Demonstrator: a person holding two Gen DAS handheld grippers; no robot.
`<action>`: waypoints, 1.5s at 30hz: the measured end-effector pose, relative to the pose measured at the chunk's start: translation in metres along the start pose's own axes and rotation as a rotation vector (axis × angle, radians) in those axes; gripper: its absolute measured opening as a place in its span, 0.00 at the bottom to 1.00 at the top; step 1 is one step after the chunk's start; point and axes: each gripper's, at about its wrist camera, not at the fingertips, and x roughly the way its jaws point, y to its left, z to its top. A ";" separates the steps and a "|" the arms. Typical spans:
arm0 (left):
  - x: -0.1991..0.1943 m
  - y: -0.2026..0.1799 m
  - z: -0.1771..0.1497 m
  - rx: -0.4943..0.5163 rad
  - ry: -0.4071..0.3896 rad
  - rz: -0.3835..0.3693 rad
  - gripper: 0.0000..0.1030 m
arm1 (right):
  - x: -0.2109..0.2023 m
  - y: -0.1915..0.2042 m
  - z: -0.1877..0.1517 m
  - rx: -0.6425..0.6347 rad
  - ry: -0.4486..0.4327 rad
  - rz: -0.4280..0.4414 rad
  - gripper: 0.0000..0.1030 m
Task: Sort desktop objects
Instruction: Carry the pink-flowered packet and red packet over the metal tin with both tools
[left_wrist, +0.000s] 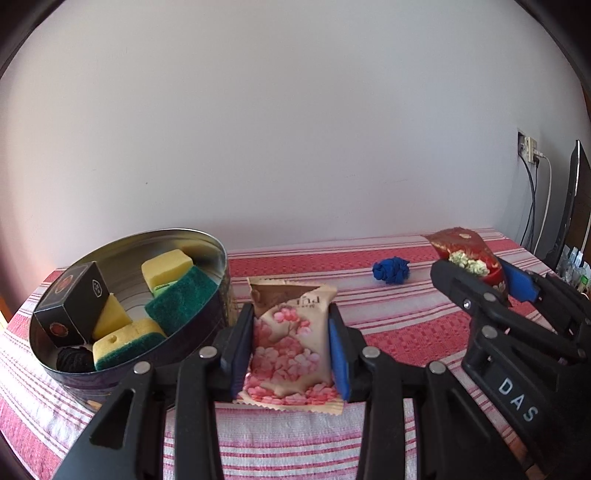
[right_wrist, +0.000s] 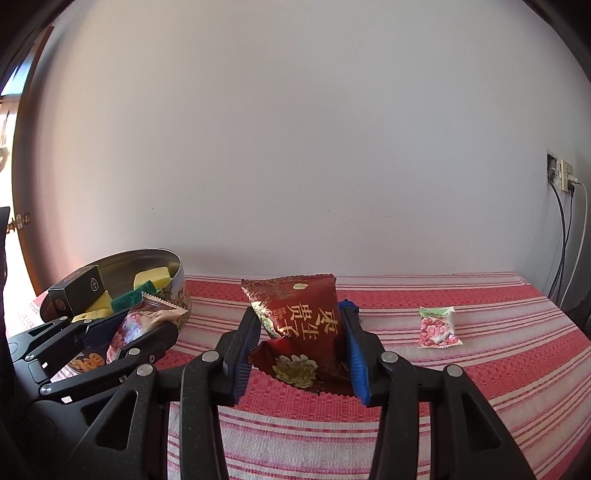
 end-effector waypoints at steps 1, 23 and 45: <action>-0.002 0.002 0.000 -0.004 0.001 0.005 0.36 | 0.002 0.005 -0.001 0.000 0.000 0.001 0.46; -0.045 0.068 0.010 -0.080 -0.065 0.109 0.36 | -0.007 0.077 0.019 -0.020 -0.018 0.091 0.46; -0.017 0.163 0.021 -0.191 0.017 0.247 0.36 | 0.050 0.161 0.087 -0.089 -0.034 0.162 0.46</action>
